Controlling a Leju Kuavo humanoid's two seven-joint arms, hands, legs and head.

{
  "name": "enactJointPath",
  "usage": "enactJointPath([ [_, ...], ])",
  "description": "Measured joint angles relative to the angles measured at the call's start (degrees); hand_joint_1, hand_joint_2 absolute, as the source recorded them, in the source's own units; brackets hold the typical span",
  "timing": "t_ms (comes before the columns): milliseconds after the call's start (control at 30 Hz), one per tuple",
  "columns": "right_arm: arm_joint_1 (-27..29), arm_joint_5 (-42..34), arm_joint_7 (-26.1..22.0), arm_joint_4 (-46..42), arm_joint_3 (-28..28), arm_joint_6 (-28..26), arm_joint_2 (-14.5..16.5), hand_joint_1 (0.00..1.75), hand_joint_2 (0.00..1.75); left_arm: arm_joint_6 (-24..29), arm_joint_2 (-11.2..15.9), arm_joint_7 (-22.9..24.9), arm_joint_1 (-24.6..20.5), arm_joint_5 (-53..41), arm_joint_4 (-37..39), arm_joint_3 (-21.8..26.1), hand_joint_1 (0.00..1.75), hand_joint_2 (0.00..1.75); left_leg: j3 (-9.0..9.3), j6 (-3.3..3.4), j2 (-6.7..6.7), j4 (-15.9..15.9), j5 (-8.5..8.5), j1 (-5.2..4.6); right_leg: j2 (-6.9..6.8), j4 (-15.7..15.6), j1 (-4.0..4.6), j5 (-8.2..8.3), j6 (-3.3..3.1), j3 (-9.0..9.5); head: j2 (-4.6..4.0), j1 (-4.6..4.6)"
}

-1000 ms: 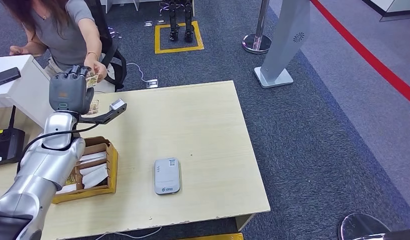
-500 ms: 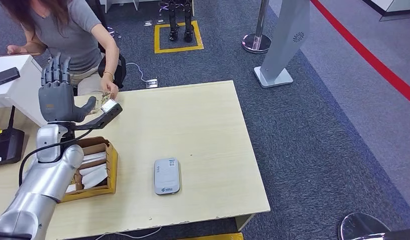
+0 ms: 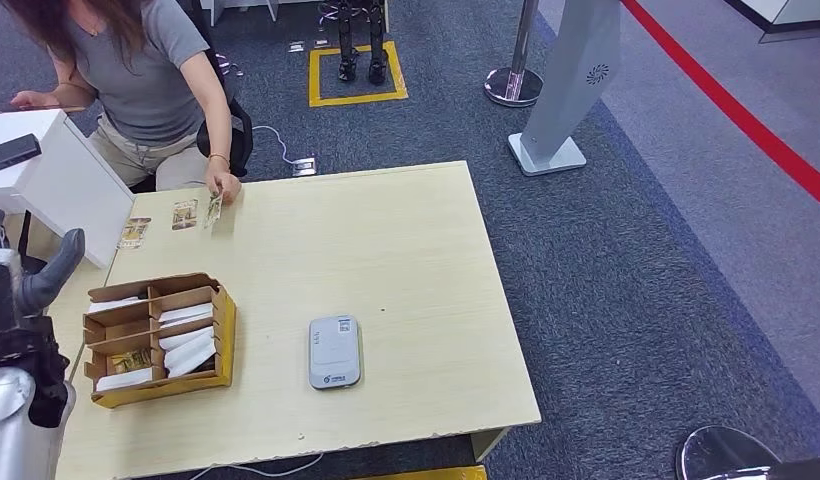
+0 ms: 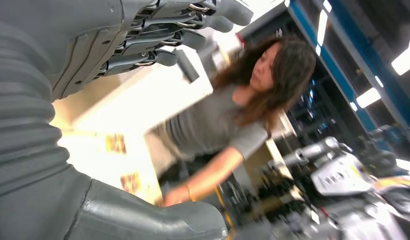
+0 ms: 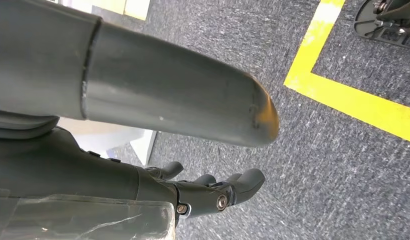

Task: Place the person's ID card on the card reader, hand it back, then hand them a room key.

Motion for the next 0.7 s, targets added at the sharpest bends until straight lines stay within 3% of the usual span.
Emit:
enactJointPath([
  [133, 0.33, -0.67, -0.59, 0.10, -0.51, -0.67, -0.01, 0.00, 1.75, -4.82, -0.86, -1.48, 6.90, 6.21, -5.05, 3.98, 0.00, 1.75, -0.02, 0.02, -0.01, 0.00, -0.02, -0.01, -0.02, -0.02, 0.00, -0.02, 0.03, 0.00, -0.01, 0.00],
  [367, 0.64, -2.08, -1.06, 0.16, -1.28, -1.64, -0.01, 0.00, 1.75, -6.71, -3.19, -2.66, 16.61, 6.53, -10.91, 6.78, 0.00, 1.75, -0.02, 0.05, -0.02, 0.01, -0.03, -0.02, -0.05, -0.03, 0.00, -0.03, 0.04, 0.02, 0.00, 0.00],
  [533, 0.83, -2.74, -0.98, 0.22, -2.03, -1.81, -0.02, 0.00, 1.75, -6.76, -4.56, -2.71, 21.12, 4.82, -13.40, 7.33, 0.00, 1.75, -0.02, 0.07, -0.05, 0.01, -0.05, -0.01, -0.07, -0.03, 0.00, -0.04, 0.06, 0.01, 0.00, 0.00],
  [700, 0.84, -2.89, -0.98, 0.23, -2.24, -1.82, -0.06, 0.00, 1.75, -6.78, -5.48, -2.71, 22.84, 4.53, -14.64, 7.44, 0.00, 1.75, -0.01, 0.07, -0.08, 0.01, -0.05, 0.00, -0.09, -0.03, 0.00, -0.04, 0.06, 0.03, 0.00, -0.01],
])
